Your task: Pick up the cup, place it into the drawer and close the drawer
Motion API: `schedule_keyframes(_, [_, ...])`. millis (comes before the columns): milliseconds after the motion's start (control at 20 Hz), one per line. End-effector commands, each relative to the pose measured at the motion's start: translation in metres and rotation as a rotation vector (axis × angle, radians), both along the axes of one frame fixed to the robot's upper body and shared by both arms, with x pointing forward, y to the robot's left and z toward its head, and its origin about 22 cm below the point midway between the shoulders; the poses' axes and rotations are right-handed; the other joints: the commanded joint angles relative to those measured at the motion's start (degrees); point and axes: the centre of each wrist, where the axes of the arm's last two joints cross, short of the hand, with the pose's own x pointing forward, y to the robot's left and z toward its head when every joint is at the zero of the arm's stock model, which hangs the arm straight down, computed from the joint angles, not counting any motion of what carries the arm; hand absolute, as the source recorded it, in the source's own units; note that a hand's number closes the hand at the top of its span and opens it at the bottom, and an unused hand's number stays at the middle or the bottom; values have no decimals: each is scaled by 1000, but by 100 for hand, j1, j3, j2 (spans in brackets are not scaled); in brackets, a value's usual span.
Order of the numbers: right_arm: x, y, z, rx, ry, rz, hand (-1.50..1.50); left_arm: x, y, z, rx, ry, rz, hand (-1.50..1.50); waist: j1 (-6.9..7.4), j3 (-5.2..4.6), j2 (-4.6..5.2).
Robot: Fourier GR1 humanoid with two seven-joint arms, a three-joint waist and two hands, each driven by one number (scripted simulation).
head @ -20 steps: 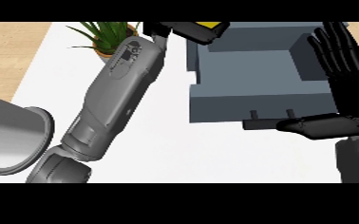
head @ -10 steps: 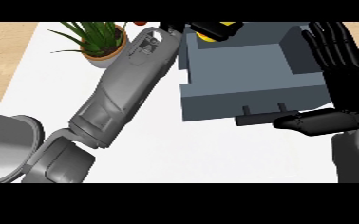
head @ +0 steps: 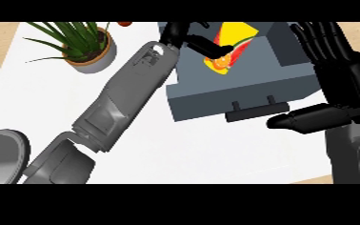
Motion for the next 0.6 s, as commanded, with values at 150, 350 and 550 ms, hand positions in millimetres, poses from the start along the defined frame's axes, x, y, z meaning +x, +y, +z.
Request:
schedule_keyframes(150, [7,23,11,2,1,160,-150,-4,3,-11,-135,14,-7,-150,-223,-10,69])
schedule_keyframes(350, [6,42,4,-12,9,363,150,-6,0,-3,-274,-31,-41,-150,-184,-13,62])
schedule_keyframes(550, [-1,57,-3,-85,88,551,150,-6,0,1,-394,-81,-29,-150,-167,-18,14])
